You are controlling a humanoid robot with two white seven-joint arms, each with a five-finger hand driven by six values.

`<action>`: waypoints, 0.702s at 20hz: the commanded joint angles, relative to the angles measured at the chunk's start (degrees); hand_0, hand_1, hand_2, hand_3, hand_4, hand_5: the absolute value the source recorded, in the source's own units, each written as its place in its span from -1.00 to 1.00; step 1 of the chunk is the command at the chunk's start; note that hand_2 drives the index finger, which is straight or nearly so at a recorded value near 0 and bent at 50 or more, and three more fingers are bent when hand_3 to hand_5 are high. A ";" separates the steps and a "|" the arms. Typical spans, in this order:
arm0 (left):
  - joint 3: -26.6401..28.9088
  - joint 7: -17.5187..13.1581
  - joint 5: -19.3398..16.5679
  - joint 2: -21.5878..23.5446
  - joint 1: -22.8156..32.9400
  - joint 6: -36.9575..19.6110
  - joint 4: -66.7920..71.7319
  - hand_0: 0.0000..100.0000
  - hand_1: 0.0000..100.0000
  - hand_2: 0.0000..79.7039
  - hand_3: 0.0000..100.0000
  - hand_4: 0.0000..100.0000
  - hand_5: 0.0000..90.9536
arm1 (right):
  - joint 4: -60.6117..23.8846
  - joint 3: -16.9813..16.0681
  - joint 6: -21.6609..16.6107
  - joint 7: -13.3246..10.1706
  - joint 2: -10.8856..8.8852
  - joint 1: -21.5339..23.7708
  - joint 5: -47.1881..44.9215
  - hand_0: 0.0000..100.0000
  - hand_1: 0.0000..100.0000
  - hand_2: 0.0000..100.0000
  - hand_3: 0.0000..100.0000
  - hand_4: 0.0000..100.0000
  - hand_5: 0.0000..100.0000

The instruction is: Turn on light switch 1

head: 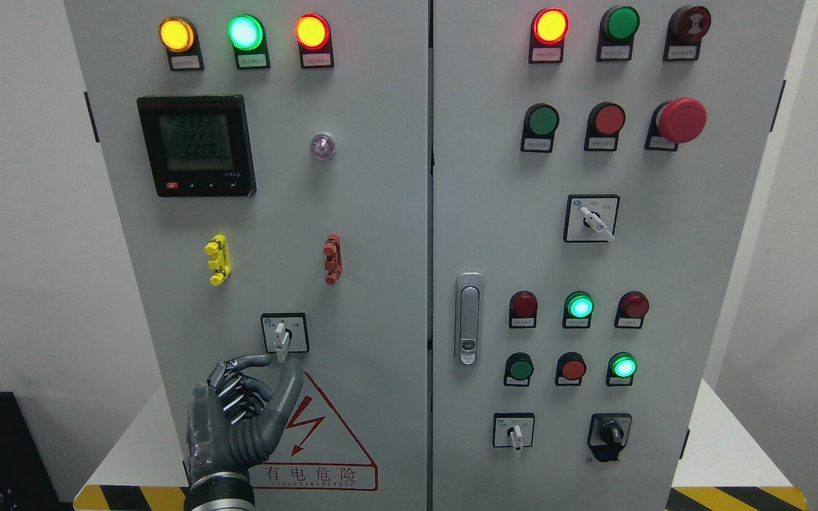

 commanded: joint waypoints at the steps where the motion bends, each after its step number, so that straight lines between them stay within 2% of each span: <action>1: 0.12 -0.13 0.07 -0.28 -0.73 0.45 1.20 -0.78 0.41 0.17 0.70 0.85 0.90 | 0.00 0.00 0.05 -0.03 0.00 0.04 0.00 -0.38 -1.00 -1.00 -1.00 -1.00 -1.00; 14: 0.91 -0.13 0.16 -0.37 -2.84 2.47 2.25 -0.74 0.42 0.19 0.71 0.85 0.90 | 0.00 0.00 0.05 -0.03 0.00 0.04 0.00 -0.38 -1.00 -1.00 -1.00 -1.00 -1.00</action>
